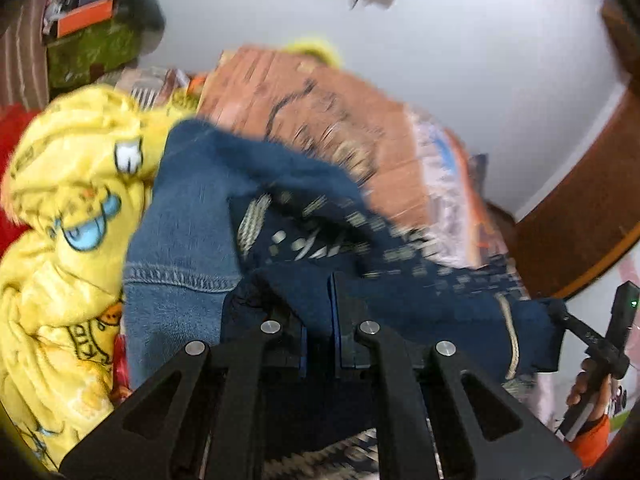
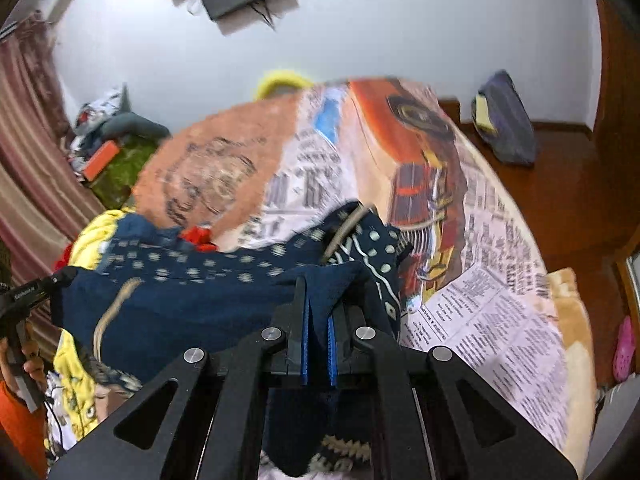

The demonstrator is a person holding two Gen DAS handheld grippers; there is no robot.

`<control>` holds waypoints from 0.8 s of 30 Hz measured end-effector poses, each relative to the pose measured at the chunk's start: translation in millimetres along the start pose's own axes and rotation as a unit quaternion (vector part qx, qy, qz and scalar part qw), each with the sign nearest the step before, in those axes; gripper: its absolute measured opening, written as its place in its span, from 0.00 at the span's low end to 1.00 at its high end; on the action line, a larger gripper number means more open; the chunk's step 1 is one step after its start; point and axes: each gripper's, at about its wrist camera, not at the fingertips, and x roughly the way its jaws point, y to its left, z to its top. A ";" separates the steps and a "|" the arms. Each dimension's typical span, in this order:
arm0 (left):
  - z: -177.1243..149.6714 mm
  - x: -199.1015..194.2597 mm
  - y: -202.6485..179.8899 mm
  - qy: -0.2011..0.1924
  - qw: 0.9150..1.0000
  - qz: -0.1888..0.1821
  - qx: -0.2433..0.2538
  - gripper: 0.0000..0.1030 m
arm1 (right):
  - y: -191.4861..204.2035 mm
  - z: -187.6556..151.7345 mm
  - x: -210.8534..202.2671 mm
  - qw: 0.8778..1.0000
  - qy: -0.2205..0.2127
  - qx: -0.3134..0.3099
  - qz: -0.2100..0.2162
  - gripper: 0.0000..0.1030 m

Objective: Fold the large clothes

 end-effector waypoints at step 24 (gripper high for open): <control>-77.0 -60.1 -59.2 -0.057 0.963 0.120 0.235 0.85 | 47.4 -64.5 -48.4 0.983 0.044 -0.171 -0.050 0.47</control>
